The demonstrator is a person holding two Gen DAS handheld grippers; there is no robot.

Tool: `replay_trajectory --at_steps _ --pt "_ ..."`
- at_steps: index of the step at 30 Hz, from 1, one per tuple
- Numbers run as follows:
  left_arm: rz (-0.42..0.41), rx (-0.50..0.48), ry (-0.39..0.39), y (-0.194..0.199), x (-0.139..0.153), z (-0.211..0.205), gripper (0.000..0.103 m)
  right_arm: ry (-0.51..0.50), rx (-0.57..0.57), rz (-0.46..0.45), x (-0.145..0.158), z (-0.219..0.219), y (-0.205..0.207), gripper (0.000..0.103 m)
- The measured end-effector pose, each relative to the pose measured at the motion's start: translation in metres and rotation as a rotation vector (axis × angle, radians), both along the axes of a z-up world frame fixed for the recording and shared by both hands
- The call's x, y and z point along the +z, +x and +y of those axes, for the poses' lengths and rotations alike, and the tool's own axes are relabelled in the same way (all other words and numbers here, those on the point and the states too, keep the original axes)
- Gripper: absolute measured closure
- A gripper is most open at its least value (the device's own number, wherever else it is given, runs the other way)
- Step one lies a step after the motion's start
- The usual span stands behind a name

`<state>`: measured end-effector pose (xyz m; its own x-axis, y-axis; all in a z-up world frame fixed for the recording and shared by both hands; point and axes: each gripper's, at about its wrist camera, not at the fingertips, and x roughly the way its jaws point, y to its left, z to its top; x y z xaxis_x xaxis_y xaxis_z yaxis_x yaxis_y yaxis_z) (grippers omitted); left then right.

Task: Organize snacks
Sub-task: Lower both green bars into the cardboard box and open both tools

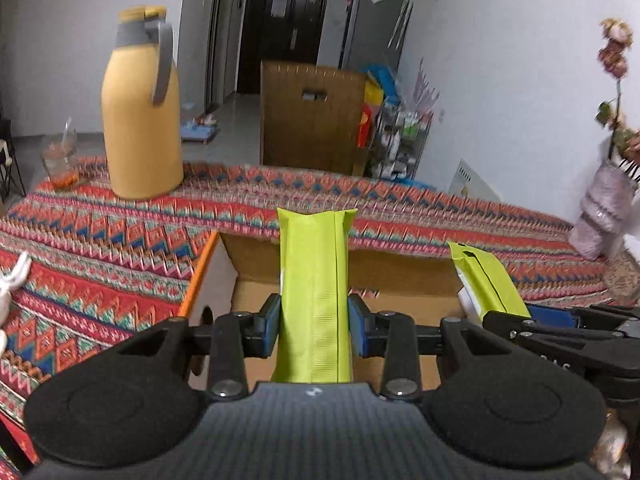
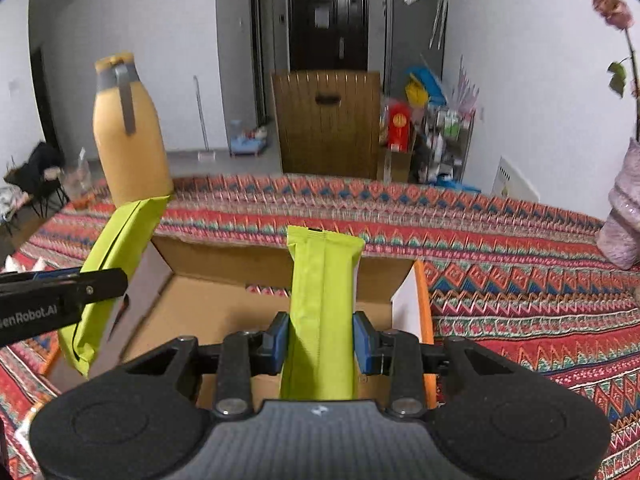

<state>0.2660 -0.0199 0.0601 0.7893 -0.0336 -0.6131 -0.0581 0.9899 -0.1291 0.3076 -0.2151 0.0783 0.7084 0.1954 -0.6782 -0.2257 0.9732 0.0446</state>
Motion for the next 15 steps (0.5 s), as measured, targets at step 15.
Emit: replay_trajectory --at_steps 15 --pt "0.048 -0.008 -0.033 0.004 -0.024 0.006 0.063 -0.008 0.016 0.076 -0.027 0.002 0.018 0.069"
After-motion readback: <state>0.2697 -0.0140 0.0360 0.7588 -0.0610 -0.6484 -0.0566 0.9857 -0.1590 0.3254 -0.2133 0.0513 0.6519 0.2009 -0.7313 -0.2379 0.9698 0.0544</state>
